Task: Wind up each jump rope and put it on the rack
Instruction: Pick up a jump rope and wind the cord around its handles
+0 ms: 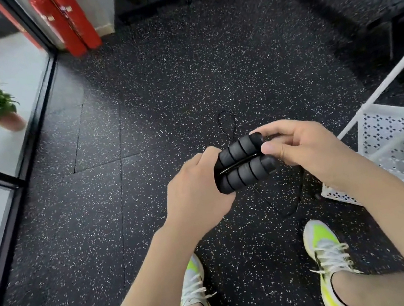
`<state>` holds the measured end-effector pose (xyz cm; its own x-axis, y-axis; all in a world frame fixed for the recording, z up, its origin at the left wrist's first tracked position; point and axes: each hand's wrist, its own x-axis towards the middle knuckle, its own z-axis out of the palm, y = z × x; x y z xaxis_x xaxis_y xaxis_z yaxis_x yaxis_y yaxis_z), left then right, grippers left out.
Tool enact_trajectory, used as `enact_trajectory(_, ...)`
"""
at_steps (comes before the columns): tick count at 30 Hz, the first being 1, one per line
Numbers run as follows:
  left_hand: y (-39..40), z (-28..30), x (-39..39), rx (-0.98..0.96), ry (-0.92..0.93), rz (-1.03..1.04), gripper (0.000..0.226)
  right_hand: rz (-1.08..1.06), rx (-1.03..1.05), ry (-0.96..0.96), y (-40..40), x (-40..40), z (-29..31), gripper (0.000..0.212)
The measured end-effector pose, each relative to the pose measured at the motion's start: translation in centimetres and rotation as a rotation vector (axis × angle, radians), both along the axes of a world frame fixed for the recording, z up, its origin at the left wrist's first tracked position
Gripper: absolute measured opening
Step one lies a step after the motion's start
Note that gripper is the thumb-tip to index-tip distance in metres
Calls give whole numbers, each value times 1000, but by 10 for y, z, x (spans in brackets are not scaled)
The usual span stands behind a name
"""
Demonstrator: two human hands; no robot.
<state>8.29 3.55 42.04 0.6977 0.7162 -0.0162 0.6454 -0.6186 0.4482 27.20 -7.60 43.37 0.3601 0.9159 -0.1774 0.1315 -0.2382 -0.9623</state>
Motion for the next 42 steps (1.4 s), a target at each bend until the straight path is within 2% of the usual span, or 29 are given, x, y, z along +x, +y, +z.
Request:
enact_trajectory(5,-4,3,4,-84,-95,68,35,-67,110,290,5,-4,-18,25)
enact_trajectory(8,-2,2,5,-91,-101,114,34,-116,104,248,8,-14,-23,14)
enact_trajectory(12,5,1,4,-12,-50,178,31,-88,15,16,8,-27,-25,30)
enact_trajectory(16,9,-1,0,65,46,222,27,-65,-170,-347,8,-44,-26,35)
enact_trajectory(21,12,-8,-2,128,108,277,26,128,-335,-809,6,-67,-29,15)
enact_trajectory(25,14,-14,-4,147,151,321,23,224,-345,-956,2,-81,-20,14)
enact_trajectory(30,17,-23,-6,179,197,288,26,288,-296,-1007,-3,-86,-2,21)
enact_trajectory(33,12,-31,-7,203,228,161,27,292,-269,-1013,-6,-73,3,24)
enact_trajectory(37,6,-38,-8,214,294,-34,33,284,-248,-959,-8,-49,2,15)
enact_trajectory(40,7,-37,-10,214,285,-139,29,212,-238,-715,-9,-29,-8,13)
enact_trajectory(42,8,-36,-11,190,273,-214,32,163,-184,-555,-9,-22,-10,5)
